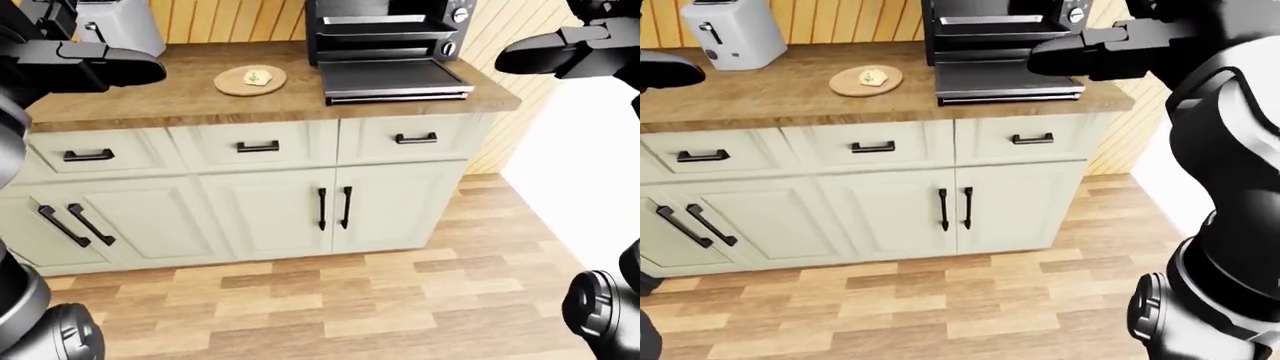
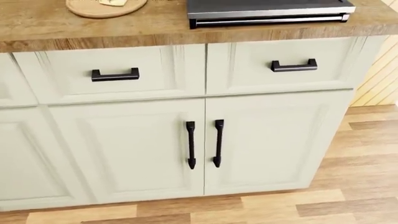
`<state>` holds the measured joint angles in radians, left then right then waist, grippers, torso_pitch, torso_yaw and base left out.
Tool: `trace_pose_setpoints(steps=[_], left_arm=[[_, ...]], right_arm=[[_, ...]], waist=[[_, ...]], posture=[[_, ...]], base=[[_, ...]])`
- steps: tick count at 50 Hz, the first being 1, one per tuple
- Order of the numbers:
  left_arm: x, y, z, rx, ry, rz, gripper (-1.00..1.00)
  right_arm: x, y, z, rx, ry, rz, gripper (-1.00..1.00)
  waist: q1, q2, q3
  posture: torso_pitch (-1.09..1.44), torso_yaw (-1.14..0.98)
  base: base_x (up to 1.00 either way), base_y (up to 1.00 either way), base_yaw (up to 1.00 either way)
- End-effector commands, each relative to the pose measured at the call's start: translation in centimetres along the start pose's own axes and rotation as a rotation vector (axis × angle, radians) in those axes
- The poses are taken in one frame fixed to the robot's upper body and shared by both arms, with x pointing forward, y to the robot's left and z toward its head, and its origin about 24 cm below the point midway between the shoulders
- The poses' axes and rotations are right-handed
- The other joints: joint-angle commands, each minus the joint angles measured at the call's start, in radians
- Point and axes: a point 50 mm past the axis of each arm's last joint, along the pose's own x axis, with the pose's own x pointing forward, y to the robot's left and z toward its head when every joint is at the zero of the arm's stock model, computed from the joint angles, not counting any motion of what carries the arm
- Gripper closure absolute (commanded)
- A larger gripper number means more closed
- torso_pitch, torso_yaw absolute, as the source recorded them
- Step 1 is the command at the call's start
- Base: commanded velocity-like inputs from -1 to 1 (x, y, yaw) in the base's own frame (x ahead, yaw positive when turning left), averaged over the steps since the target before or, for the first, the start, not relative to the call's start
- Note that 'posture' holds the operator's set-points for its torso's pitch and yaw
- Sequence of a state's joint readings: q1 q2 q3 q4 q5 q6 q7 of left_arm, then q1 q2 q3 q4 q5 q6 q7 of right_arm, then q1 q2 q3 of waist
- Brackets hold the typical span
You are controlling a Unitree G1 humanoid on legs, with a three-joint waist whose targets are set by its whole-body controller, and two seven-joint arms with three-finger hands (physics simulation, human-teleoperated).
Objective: Place the scone on the tray of the toaster oven.
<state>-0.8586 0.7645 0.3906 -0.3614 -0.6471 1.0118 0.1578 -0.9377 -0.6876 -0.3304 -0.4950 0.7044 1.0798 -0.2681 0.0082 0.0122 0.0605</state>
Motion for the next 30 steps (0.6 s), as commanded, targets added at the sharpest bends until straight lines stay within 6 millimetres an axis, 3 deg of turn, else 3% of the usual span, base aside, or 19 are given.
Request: trace_pose_setpoints(steps=[1, 3, 5, 6, 8, 11, 14, 16, 18, 19, 20, 21, 23, 27, 30], left_arm=[[-0.22, 0.03, 1.41, 0.001, -0.072, 0.000, -1.00], [-0.21, 0.07, 1.44, 0.001, -0.073, 0.002, -1.00], [-0.20, 0.06, 1.38, 0.002, -0.072, 0.002, -1.00], [-0.18, 0.07, 1.32, 0.002, -0.071, 0.002, -1.00], [-0.15, 0.13, 1.32, 0.001, -0.071, 0.003, -1.00], [-0.19, 0.07, 1.31, 0.000, -0.070, 0.002, -1.00], [-0.19, -0.01, 1.28, 0.000, -0.069, 0.000, -1.00], [-0.19, 0.02, 1.31, 0.000, -0.070, 0.000, -1.00], [-0.16, 0.07, 1.28, -0.001, -0.070, 0.002, -1.00], [-0.16, 0.07, 1.27, 0.000, -0.070, 0.001, -1.00], [-0.20, 0.08, 1.32, -0.001, -0.070, 0.002, -1.00], [-0.20, 0.10, 1.31, -0.001, -0.071, 0.002, -1.00], [-0.22, 0.14, 1.35, -0.001, -0.071, 0.003, -1.00], [-0.19, 0.18, 1.24, -0.001, -0.071, 0.003, -1.00], [-0.23, 0.09, 1.28, 0.000, -0.070, 0.002, -1.00]], right_arm=[[-0.15, -0.53, 1.30, -0.001, -0.069, -0.032, -1.00], [-0.13, -0.54, 1.31, 0.000, -0.070, -0.032, -1.00], [-0.11, -0.61, 1.31, 0.001, -0.070, -0.035, -1.00], [-0.10, -0.62, 1.31, 0.003, -0.070, -0.035, -1.00], [-0.12, -0.58, 1.31, 0.002, -0.069, -0.034, -1.00], [-0.11, -0.60, 1.13, 0.004, -0.065, -0.034, -1.00], [-0.11, -0.56, 1.05, 0.004, -0.063, -0.034, -1.00], [-0.10, -0.54, 0.99, 0.004, -0.062, -0.033, -1.00], [-0.09, -0.52, 0.96, 0.004, -0.061, -0.033, -1.00], [-0.08, -0.51, 0.91, 0.003, -0.060, -0.032, -1.00], [-0.08, -0.51, 0.91, 0.003, -0.061, -0.032, -1.00], [-0.10, -0.53, 0.98, 0.003, -0.062, -0.033, -1.00], [-0.14, -0.51, 0.98, 0.002, -0.062, -0.033, -1.00], [-0.16, -0.47, 0.99, 0.001, -0.063, -0.031, -1.00], [-0.18, -0.47, 1.07, 0.000, -0.064, -0.031, -1.00]], waist=[[-0.003, 0.004, -0.014], [0.003, -0.026, -0.015], [0.008, -0.084, -0.030], [0.003, -0.062, -0.026], [0.002, -0.068, -0.021], [-0.003, -0.044, -0.024], [-0.006, -0.017, -0.011], [-0.013, 0.011, -0.014], [-0.021, 0.064, -0.027], [-0.026, 0.063, -0.040], [-0.013, 0.054, -0.026], [-0.018, 0.066, -0.019], [-0.009, 0.047, -0.026], [-0.005, 0.014, -0.019], [0.004, -0.027, -0.020]], posture=[[0.00, 0.00], [0.00, 0.00], [0.00, 0.00], [0.00, 0.00], [0.00, 0.00], [0.00, 0.00], [0.00, 0.00], [0.00, 0.00], [0.00, 0.00], [0.00, 0.00], [0.00, 0.00], [0.00, 0.00], [0.00, 0.00], [0.00, 0.00], [0.00, 0.00]], base=[[0.20, 0.00, 0.00], [0.20, 0.00, 0.00], [0.20, 0.00, 0.00], [0.20, 0.00, 0.00], [0.19, 0.00, 0.00], [0.20, 0.00, 0.00], [0.20, 0.00, 0.00], [0.20, 0.00, 0.00], [0.20, 0.00, 0.00], [0.19, 0.00, 0.00], [0.20, 0.00, 0.00], [0.20, 0.00, 0.00], [0.20, 0.00, 0.00], [0.19, 0.00, 0.00], [0.19, 0.00, 0.00]])
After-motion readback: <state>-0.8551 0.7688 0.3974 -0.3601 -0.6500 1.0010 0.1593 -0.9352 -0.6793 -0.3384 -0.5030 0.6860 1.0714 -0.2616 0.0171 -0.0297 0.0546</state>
